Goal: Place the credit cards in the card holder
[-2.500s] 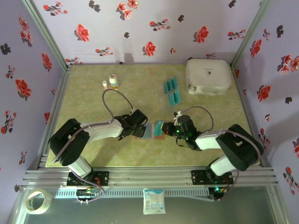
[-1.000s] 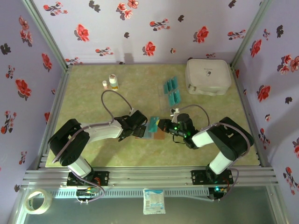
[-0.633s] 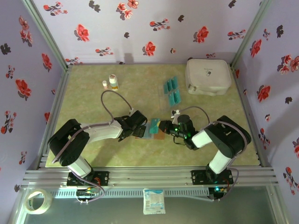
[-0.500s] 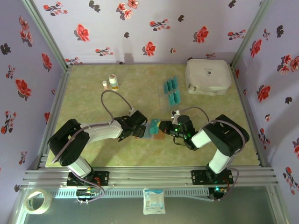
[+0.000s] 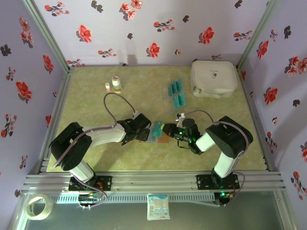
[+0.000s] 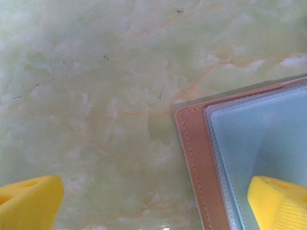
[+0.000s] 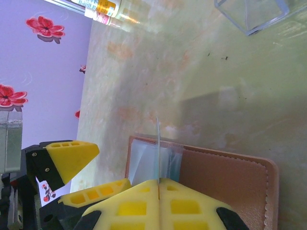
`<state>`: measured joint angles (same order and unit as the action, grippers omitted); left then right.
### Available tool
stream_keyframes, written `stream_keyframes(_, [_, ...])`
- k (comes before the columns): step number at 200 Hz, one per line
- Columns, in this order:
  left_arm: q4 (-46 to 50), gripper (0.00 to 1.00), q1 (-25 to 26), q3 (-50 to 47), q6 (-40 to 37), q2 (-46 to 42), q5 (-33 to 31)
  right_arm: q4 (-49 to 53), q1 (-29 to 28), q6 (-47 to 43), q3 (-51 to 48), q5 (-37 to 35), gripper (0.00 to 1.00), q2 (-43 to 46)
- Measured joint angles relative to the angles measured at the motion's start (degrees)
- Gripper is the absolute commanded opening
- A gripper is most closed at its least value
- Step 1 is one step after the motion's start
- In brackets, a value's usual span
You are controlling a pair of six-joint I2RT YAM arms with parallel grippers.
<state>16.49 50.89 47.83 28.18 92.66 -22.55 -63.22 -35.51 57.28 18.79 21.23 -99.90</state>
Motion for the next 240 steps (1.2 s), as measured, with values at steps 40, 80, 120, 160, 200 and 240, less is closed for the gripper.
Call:
stream_keyframes(40, [0.0, 1.00, 0.0, 0.0, 0.0, 0.0, 0.0, -1.1, 0.0, 0.4, 0.0, 0.3, 0.00, -1.0])
stream_keyframes(80, [0.0, 1.00, 0.0, 0.0, 0.0, 0.0, 0.0, -3.6, 0.0, 1.2, -0.2, 0.8, 0.00, -2.7])
stream_keyframes(120, [0.0, 1.00, 0.0, 0.0, 0.0, 0.0, 0.0, -6.0, 0.0, 1.9, -0.9, 1.6, 0.00, -4.1])
stream_keyframes(160, [0.0, 1.00, 0.0, 0.0, 0.0, 0.0, 0.0, -7.1, 0.0, 1.9, -1.4, 2.0, 0.00, -4.5])
stream_keyframes(200, [0.0, 1.00, 0.0, 0.0, 0.0, 0.0, 0.0, -8.3, 0.0, 1.9, -1.9, 2.8, 0.00, -5.2])
stream_keyframes(240, [0.0, 1.00, 0.0, 0.0, 0.0, 0.0, 0.0, -9.7, 0.0, 2.4, -2.0, 3.2, 0.00, -6.3])
